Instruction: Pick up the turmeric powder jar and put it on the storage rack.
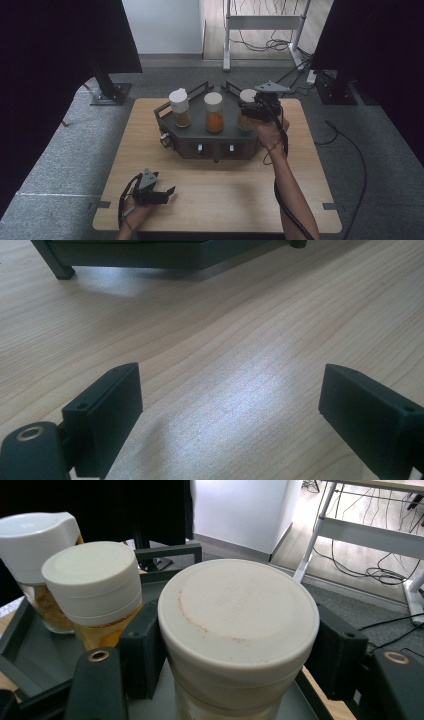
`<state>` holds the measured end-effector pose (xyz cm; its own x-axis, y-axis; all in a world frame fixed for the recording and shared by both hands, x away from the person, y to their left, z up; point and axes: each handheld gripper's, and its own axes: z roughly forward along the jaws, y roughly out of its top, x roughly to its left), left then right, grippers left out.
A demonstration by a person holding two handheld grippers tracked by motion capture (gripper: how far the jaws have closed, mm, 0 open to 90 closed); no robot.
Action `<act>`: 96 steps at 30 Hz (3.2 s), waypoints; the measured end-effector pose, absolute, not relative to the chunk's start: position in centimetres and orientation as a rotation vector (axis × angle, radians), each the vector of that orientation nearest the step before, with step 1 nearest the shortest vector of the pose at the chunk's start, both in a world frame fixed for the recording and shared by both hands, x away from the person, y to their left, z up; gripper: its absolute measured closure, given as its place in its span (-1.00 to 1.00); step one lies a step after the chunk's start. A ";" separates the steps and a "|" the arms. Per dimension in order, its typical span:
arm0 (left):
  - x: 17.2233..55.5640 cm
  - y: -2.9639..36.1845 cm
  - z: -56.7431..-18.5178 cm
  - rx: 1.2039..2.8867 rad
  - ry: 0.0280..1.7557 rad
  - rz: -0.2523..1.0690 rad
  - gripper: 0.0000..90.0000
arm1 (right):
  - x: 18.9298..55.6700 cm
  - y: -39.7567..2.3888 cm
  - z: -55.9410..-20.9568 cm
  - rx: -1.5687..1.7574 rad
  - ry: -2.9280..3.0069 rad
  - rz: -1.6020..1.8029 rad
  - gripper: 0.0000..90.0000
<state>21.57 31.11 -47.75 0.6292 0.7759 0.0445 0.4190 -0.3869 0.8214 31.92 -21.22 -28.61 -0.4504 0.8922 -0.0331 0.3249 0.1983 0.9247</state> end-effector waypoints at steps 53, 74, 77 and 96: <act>21.5 30.9 -47.7 2.038 0.925 0.556 -0.77 | 31.8 -21.4 -31.0 1.093 1.884 1.220 -0.72; 21.4 30.6 -47.6 2.052 0.920 0.567 -0.77 | 27.3 -25.0 -33.1 1.145 1.854 1.244 -0.69; 21.4 30.6 -47.6 2.054 0.920 0.568 -0.77 | 26.7 -25.5 -33.4 1.149 1.856 1.242 -0.69; 21.4 30.5 -47.6 2.055 0.921 0.573 -0.77 | 23.8 -27.5 -35.5 1.173 1.908 1.240 -0.68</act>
<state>21.39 30.48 -47.62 0.6330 0.7702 0.0779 0.4106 -0.4193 0.8097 23.85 -27.48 -35.50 -0.4503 0.8929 -0.0024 0.3606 0.1843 0.9143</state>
